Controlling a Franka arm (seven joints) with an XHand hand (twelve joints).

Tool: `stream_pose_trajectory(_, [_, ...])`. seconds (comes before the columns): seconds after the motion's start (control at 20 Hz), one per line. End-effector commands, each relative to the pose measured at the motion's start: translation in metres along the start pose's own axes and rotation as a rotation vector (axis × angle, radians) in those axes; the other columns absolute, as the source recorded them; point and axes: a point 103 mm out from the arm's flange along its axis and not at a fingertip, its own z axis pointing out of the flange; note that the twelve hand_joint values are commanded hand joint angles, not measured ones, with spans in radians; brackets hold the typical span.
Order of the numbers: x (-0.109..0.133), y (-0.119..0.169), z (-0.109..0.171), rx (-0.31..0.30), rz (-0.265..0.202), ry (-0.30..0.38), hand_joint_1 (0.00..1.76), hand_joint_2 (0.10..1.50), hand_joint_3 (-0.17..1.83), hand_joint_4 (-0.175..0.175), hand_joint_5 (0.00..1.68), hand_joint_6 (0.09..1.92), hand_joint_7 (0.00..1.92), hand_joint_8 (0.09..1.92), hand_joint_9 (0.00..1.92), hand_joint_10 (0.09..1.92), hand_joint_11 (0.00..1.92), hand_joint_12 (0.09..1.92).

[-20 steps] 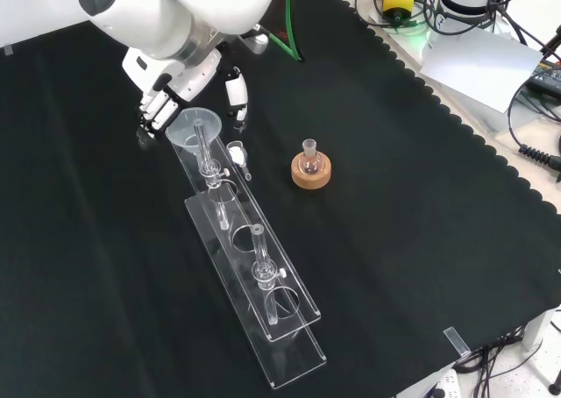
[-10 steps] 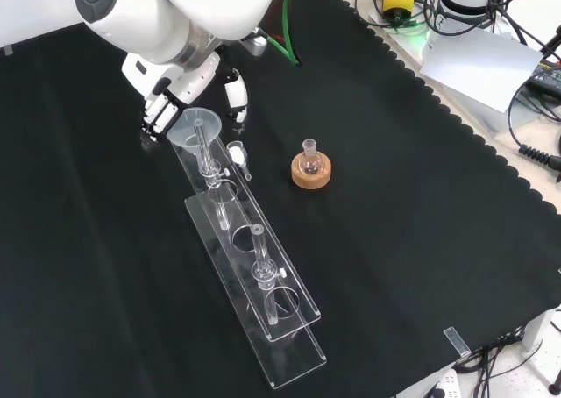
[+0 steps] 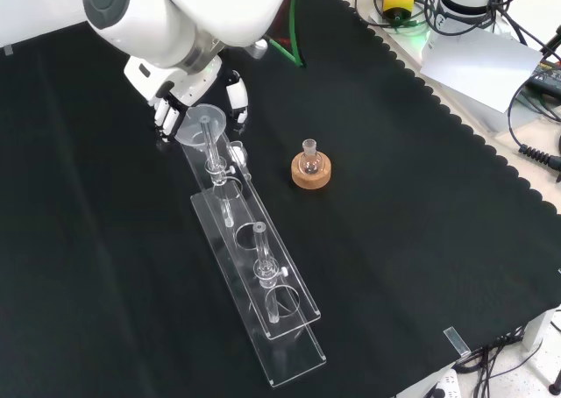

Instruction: Pick up the funnel from the transparent funnel stand.

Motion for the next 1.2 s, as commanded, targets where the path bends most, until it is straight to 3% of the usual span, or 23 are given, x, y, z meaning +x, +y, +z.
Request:
stream_pose_trajectory(0.05, [-0.005, -0.018, -0.018, -0.221, 0.046, -0.070, 0.87, 0.68, 0.63, 0.036, 0.82, 0.42, 0.85, 0.51, 1.03, 0.36, 0.82, 1.16])
stream_pose_trajectory(0.25, [-0.013, -0.040, -0.047, -0.228, 0.066, -0.095, 0.89, 0.69, 0.65, 0.040, 0.82, 0.56, 0.90, 0.50, 1.10, 0.30, 0.89, 1.11])
stream_pose_trajectory(0.55, [-0.027, -0.081, -0.079, -0.227, 0.108, -0.115, 0.89, 0.69, 0.65, 0.034, 0.80, 0.59, 0.89, 0.49, 1.11, 0.28, 0.91, 1.09])
stream_pose_trajectory(0.95, [-0.035, -0.139, -0.100, -0.279, 0.169, -0.132, 0.90, 0.69, 0.66, 0.022, 0.76, 0.64, 0.87, 0.51, 1.14, 0.25, 0.92, 1.05])
stream_pose_trajectory(1.2, [-0.031, -0.168, -0.099, -0.269, 0.198, -0.136, 0.90, 0.69, 0.67, 0.020, 0.75, 0.65, 0.87, 0.51, 1.15, 0.23, 0.92, 1.05])
